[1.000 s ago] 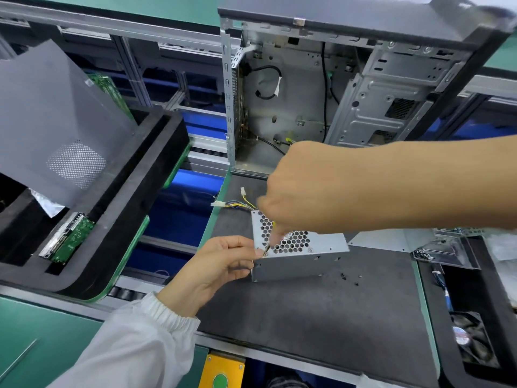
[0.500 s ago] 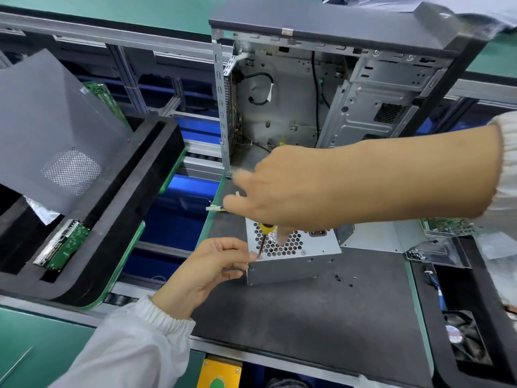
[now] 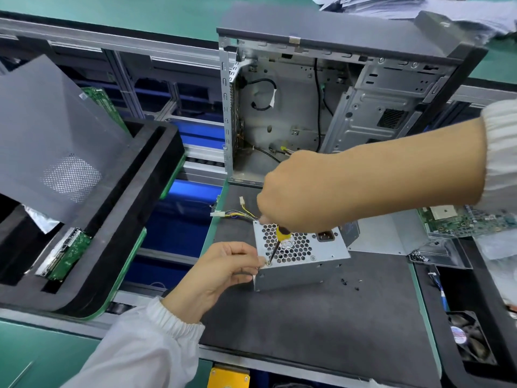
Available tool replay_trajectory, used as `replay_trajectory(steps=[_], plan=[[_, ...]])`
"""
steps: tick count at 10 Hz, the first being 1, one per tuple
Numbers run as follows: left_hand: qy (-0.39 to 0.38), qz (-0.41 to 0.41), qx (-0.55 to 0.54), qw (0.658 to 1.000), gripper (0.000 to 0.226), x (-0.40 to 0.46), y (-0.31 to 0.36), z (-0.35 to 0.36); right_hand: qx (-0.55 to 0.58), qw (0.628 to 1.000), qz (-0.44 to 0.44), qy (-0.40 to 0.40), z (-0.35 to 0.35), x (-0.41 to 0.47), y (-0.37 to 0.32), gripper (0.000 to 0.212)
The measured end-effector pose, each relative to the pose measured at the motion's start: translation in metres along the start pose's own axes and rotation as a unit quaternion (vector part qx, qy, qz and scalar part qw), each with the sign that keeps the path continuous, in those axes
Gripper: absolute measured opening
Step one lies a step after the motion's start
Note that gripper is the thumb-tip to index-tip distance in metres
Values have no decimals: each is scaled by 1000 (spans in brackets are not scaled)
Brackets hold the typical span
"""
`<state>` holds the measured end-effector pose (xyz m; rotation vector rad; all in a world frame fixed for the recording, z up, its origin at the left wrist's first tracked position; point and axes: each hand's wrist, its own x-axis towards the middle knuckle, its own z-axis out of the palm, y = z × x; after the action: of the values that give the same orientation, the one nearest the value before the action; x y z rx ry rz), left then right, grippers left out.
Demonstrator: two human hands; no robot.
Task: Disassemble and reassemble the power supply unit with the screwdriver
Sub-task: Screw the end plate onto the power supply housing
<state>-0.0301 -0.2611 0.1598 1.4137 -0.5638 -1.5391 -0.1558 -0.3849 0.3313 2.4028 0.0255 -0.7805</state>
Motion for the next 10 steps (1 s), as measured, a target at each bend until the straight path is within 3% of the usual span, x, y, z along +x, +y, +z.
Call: replay_trajectory(steps=[1, 2, 3, 4, 5, 6, 7, 8, 9, 10], plan=[[-12, -10, 8, 1000, 13, 2, 0, -2, -82, 983, -86, -143, -45, -16, -4, 25], [-22, -10, 7, 1000, 8, 7, -2, -5, -155, 981, -68, -100, -38, -8, -14, 25], [-22, 6, 26, 999, 7, 9, 3, -6, -115, 983, -124, -76, -48, -8, -30, 33], [-24, 27, 74, 997, 8, 13, 5, -8, 68, 993, -87, -47, -35, 6, -32, 23], [-24, 26, 93, 995, 19, 15, 6, -8, 281, 953, 60, -92, -13, -3, -26, 37], [-16, 27, 107, 994, 29, 19, 9, 0, 553, 806, 122, -171, 13, -17, -24, 41], [14, 68, 127, 990, 25, 28, 15, 12, 700, 676, 156, -169, 43, -30, -16, 38], [21, 131, 128, 983, 32, 29, 16, 21, 755, 630, 171, -62, 77, -45, -7, 32], [19, 229, 131, 964, 38, 14, 7, 32, 804, 546, 222, 79, 115, -54, -15, 25], [12, 323, 177, 930, 30, -2, -9, 39, 819, 458, 296, 181, 146, -48, -39, 43]])
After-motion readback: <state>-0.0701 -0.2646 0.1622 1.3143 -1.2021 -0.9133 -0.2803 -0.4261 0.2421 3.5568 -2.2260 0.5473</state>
